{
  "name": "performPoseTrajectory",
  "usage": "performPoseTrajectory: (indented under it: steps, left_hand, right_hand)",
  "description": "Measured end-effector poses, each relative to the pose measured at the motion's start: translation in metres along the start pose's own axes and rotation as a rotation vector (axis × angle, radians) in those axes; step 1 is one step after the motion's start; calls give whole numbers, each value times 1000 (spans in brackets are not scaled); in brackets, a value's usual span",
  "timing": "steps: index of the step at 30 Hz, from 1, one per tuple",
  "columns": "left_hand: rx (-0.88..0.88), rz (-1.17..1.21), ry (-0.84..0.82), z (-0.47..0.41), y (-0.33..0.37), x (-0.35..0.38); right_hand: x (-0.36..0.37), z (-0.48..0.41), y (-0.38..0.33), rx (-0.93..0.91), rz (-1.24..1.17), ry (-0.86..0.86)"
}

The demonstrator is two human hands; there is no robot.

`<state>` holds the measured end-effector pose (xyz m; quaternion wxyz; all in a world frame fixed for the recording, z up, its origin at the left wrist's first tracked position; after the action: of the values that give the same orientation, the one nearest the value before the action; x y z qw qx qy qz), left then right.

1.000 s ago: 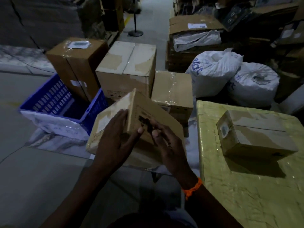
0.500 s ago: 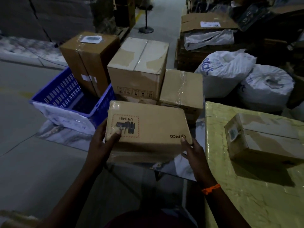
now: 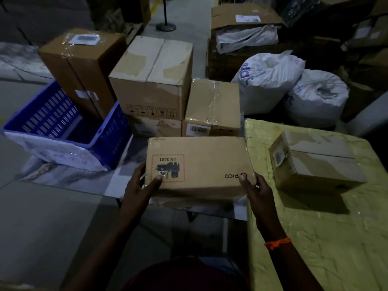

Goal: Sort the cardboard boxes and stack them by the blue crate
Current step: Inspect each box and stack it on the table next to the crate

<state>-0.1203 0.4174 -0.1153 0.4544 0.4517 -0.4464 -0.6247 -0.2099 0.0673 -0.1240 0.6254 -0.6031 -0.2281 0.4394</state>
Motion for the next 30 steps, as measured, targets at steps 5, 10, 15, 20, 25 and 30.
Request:
performPoseTrajectory:
  steps: [5, 10, 15, 20, 25, 30]
  left_hand:
    - [-18, -10, -29, -3, 0, 3]
    - [-68, 96, -119, -9, 3, 2]
    - [-10, 71, -64, 6, 0, -17]
    - [-28, 84, -24, 28, -28, -34]
    - [-101, 128, 111, 46, -49, -28]
    - [-233, 262, 169, 64, -69, -21]
  right_hand:
    - [3, -2, 3, 7, -96, -58]
    - [6, -7, 0, -14, -129, -171]
    - [-7, 9, 5, -15, -70, -248]
    - [-18, 22, 52, 55, -126, -150]
    - [-15, 31, 71, 115, -134, -154]
    - [-11, 30, 85, 363, -164, -111]
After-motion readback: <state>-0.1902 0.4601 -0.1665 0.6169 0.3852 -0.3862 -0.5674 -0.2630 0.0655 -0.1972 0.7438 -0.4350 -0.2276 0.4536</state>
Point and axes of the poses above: each hand's wrist, its own z-axis away from the middle knuckle, its own x-axis out of the palm, y = z × x, the point moved 8 cm from there along -z, towards the middle knuckle, and after that the axes turned 3 degrees about -z, right-handed, at the moved point
